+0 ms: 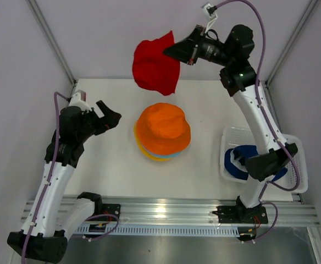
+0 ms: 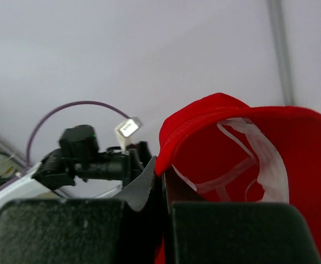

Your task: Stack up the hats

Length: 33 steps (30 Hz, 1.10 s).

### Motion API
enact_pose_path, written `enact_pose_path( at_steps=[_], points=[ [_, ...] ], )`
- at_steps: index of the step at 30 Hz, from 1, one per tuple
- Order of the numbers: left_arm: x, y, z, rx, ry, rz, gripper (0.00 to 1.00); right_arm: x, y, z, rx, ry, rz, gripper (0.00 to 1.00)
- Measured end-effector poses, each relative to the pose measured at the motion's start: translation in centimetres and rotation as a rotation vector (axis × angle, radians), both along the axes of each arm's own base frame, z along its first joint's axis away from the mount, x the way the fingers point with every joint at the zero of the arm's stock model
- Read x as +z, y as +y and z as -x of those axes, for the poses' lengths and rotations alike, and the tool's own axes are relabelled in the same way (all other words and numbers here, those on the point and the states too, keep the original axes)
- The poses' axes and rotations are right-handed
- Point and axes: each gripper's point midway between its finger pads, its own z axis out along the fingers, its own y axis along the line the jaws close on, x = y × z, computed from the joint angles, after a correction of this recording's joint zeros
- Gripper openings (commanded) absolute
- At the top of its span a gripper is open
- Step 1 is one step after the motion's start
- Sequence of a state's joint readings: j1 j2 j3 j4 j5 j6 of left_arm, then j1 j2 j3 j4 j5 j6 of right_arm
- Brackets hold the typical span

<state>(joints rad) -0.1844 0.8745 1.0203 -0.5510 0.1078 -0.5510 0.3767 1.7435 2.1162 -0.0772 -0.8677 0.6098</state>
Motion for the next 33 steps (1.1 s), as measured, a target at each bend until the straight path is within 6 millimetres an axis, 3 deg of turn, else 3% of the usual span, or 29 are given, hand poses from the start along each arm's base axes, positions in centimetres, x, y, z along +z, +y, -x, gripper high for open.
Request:
enact_pose_path(
  at_steps=[6, 9, 13, 16, 19, 22, 26, 29, 33],
  points=[
    [-0.4, 3.4, -0.2, 0.123, -0.002, 0.029, 0.99, 1.9, 6.6, 3.2, 0.238, 0.000, -0.087, 0.00],
    [-0.6, 5.2, -0.1, 0.196, 0.003, 0.022, 1.00, 1.2, 8.4, 4.1, 0.315, 0.059, -0.097, 0.00],
    [-1.3, 8.0, 0.2, 0.314, 0.030, 0.000, 1.00, -2.5, 10.1, 4.8, 0.362, 0.171, -0.044, 0.00],
    [-1.7, 9.0, 0.4, 0.362, 0.049, -0.012, 0.99, -7.3, 10.5, 5.3, 0.325, 0.268, 0.043, 0.00],
    [-2.1, 9.5, 0.8, 0.385, 0.055, -0.018, 0.99, -11.9, 9.8, 6.2, 0.267, 0.336, 0.144, 0.00],
    [-2.5, 9.3, 1.2, 0.379, 0.061, -0.013, 0.99, -14.2, 8.6, 6.8, 0.211, 0.347, 0.218, 0.00],
    [-2.9, 8.8, 1.4, 0.358, 0.068, 0.004, 0.99, -15.4, 5.9, 5.6, 0.074, 0.338, 0.286, 0.00],
    [-2.8, 8.6, 1.6, 0.350, 0.063, 0.011, 0.99, -16.0, 3.6, 4.0, -0.072, 0.335, 0.337, 0.08],
    [-2.1, 8.1, 1.5, 0.321, 0.033, 0.031, 0.99, -16.4, 0.7, 2.6, -0.220, 0.328, 0.389, 0.04]
  ],
)
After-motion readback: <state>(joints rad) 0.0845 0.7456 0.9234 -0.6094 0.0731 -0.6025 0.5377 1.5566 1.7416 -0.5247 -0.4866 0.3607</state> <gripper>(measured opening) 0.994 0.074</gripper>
